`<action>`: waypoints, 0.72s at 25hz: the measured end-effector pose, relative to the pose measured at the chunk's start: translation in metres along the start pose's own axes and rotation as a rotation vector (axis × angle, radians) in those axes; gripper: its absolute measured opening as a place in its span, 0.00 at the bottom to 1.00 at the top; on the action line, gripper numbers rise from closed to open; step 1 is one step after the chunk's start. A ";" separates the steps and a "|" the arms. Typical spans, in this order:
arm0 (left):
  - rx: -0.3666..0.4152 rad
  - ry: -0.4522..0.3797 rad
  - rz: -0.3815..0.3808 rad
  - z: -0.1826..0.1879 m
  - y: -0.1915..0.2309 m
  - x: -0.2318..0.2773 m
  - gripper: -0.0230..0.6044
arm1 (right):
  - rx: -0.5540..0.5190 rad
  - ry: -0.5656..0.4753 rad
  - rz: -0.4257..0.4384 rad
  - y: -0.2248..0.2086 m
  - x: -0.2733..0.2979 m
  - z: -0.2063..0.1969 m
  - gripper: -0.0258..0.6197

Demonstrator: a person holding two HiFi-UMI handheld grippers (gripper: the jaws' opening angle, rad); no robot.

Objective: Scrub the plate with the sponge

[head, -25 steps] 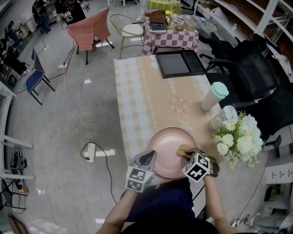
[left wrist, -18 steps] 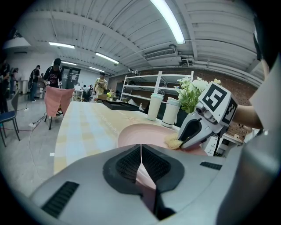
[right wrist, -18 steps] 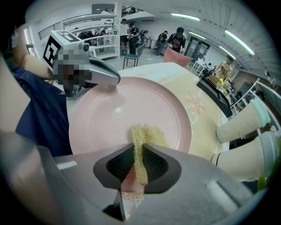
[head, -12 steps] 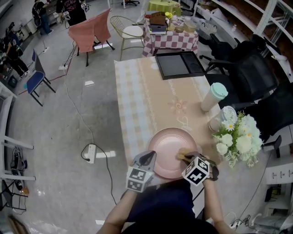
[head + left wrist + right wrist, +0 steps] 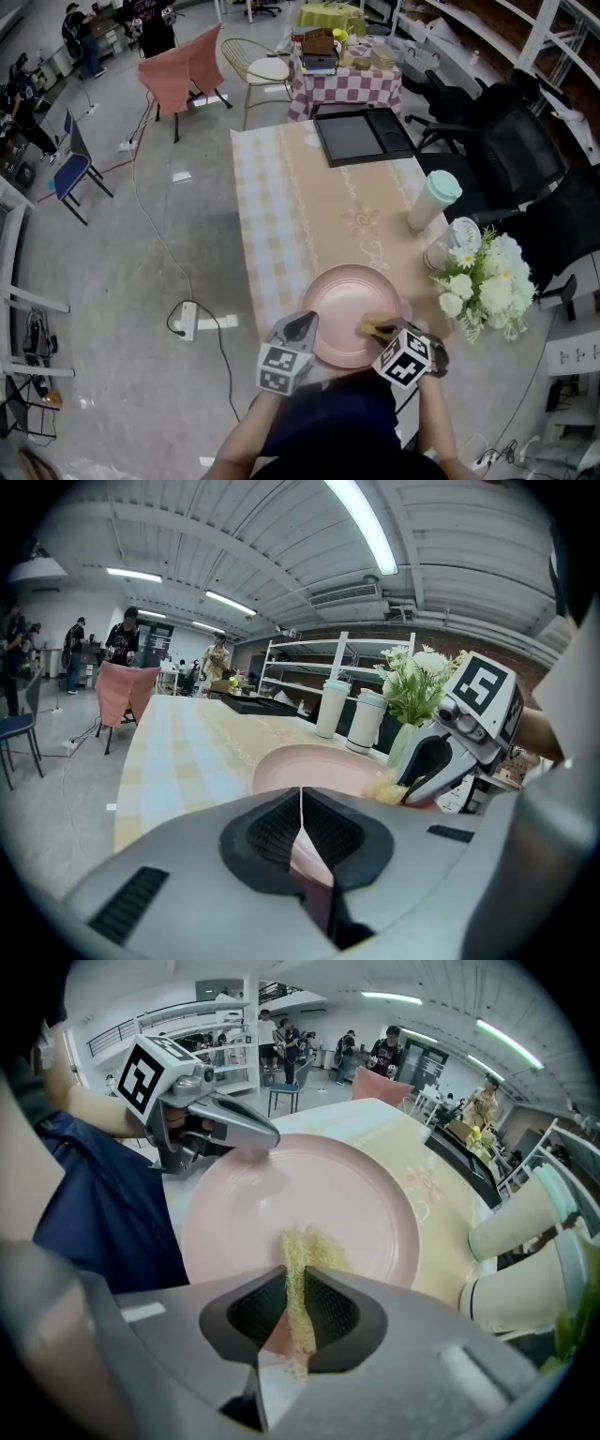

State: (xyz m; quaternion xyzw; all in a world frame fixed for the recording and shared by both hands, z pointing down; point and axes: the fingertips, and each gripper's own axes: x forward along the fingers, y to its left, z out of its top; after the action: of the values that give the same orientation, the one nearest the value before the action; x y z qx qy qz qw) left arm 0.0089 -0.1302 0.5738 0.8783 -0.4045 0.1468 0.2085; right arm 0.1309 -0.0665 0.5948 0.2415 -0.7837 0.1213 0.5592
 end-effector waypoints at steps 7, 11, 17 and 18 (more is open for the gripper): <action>0.006 -0.030 -0.020 0.014 -0.007 -0.003 0.06 | 0.067 -0.151 -0.027 -0.005 -0.026 0.023 0.13; 0.012 -0.062 -0.032 0.031 -0.011 -0.012 0.06 | 0.132 -0.358 -0.036 -0.011 -0.053 0.053 0.12; 0.015 -0.161 -0.053 0.071 -0.017 -0.033 0.06 | 0.164 -0.611 -0.053 -0.019 -0.096 0.097 0.12; 0.019 -0.178 -0.052 0.078 -0.017 -0.037 0.06 | 0.179 -0.654 -0.067 -0.023 -0.104 0.104 0.12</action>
State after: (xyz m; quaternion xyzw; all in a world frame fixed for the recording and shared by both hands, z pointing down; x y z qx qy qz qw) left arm 0.0057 -0.1342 0.4862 0.8999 -0.3973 0.0665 0.1671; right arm 0.0845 -0.1086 0.4603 0.3414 -0.8995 0.0872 0.2585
